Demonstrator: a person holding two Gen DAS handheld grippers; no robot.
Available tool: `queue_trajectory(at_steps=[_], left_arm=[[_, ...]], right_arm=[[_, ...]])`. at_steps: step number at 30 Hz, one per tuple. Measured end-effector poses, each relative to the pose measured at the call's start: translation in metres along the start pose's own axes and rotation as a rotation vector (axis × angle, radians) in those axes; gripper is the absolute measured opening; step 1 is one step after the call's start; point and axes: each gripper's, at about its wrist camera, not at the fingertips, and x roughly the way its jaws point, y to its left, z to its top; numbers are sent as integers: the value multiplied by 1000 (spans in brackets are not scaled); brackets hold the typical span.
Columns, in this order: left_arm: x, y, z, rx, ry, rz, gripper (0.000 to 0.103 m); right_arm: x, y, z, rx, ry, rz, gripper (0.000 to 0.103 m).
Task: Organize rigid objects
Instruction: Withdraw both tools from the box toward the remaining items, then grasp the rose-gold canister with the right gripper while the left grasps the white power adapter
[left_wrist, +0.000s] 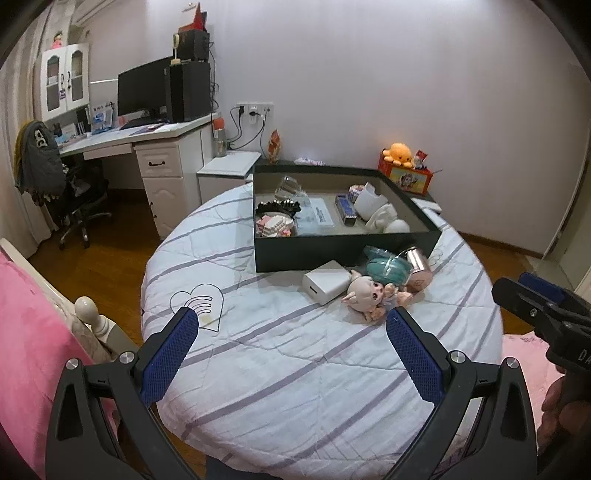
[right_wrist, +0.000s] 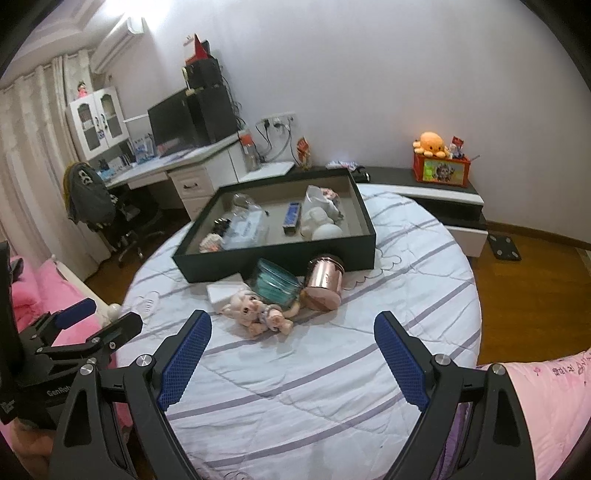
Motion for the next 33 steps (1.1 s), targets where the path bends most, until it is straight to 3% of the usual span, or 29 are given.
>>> queue_trajectory(at_steps=[16, 28, 33], left_arm=[[120, -8, 2, 83, 182, 43, 103], [151, -12, 11, 139, 197, 38, 102], [157, -19, 11, 165, 211, -4, 94]], right_arm=[[83, -38, 13, 38, 141, -69, 91], [111, -63, 27, 101, 158, -77, 91], [118, -72, 27, 121, 169, -65, 90]])
